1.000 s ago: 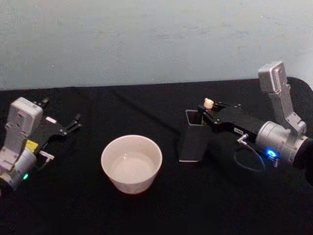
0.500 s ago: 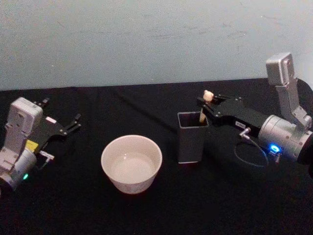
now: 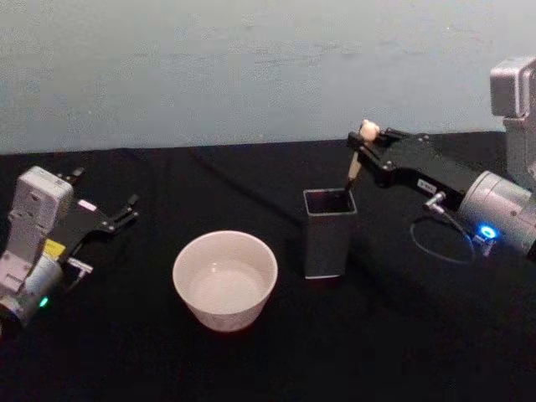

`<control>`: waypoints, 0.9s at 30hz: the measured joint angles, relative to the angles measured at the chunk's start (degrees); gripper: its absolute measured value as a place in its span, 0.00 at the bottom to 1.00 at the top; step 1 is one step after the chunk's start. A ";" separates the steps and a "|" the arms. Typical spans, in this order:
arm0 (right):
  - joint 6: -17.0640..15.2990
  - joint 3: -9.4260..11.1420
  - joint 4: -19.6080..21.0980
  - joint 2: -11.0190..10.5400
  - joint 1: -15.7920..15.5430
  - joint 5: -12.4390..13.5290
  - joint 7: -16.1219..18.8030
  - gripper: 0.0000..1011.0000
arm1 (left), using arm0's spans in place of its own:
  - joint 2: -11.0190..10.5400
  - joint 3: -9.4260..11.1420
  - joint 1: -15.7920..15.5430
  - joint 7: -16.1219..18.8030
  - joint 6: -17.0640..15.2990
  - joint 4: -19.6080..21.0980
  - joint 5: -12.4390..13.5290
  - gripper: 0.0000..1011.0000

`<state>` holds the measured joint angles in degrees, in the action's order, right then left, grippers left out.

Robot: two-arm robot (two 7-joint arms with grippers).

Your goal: Pick up the stirring spoon with one hand, stir inside the cup, then place it back in its original position.

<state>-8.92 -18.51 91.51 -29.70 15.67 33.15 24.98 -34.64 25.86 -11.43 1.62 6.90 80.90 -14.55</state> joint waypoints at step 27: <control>2.60 -0.63 2.38 1.70 3.87 4.20 -0.94 0.21 | 0.00 0.00 0.00 0.00 0.00 0.00 0.00 0.99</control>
<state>-6.32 -19.14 93.90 -28.00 19.54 37.35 24.04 -34.65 25.86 -11.43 1.62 6.91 80.90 -14.55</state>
